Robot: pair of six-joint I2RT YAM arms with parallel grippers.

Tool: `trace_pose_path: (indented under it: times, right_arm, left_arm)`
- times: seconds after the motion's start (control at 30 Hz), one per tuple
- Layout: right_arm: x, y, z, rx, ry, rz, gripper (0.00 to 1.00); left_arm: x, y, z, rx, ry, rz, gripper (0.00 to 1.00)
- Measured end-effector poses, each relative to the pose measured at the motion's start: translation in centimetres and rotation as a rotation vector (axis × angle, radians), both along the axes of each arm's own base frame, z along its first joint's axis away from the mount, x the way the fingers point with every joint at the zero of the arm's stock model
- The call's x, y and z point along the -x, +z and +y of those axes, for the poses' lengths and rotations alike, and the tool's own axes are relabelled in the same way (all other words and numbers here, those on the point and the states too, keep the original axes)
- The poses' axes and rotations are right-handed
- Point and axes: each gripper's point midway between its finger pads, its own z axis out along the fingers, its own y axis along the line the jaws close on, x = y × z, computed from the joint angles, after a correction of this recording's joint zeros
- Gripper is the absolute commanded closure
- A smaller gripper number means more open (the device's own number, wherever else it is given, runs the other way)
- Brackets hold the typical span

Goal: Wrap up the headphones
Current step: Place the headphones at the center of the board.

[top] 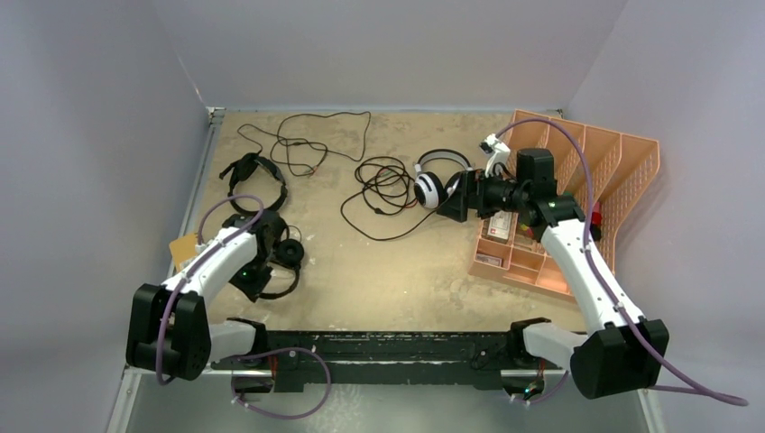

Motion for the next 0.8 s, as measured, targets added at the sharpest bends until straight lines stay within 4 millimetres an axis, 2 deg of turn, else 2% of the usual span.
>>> trace_pose_path:
  times: [0.1,0.23,0.37,0.5,0.63,0.8]
  right_arm:
    - [-0.3,0.0,-0.2,0.013,-0.009,0.002,0.01]
    - [-1.3,0.4,-0.5,0.034,-0.031,-0.013,0.01]
    - [-2.1,0.0,-0.8,0.059,-0.056,-0.01,0.01]
    - [-2.8,-0.7,-1.1,0.083,-0.072,0.013,0.01]
    - [-3.9,-1.3,-1.4,0.113,-0.088,0.038,0.01]
    - [-5.1,-2.1,-1.9,0.155,-0.118,0.064,0.01]
  left_arm:
    - [0.1,-0.2,0.1,-0.013,0.012,0.016,0.74]
    - [0.1,-0.2,0.2,-0.016,0.016,0.017,0.49]
    - [0.1,-0.2,0.2,-0.015,0.014,0.02,0.38]
    - [0.0,0.3,0.1,-0.006,0.003,-0.005,0.35]
    - [-1.3,2.5,-0.1,0.017,-0.018,-0.103,0.31]
    - [-3.0,7.1,-0.1,0.039,-0.07,-0.275,0.28]
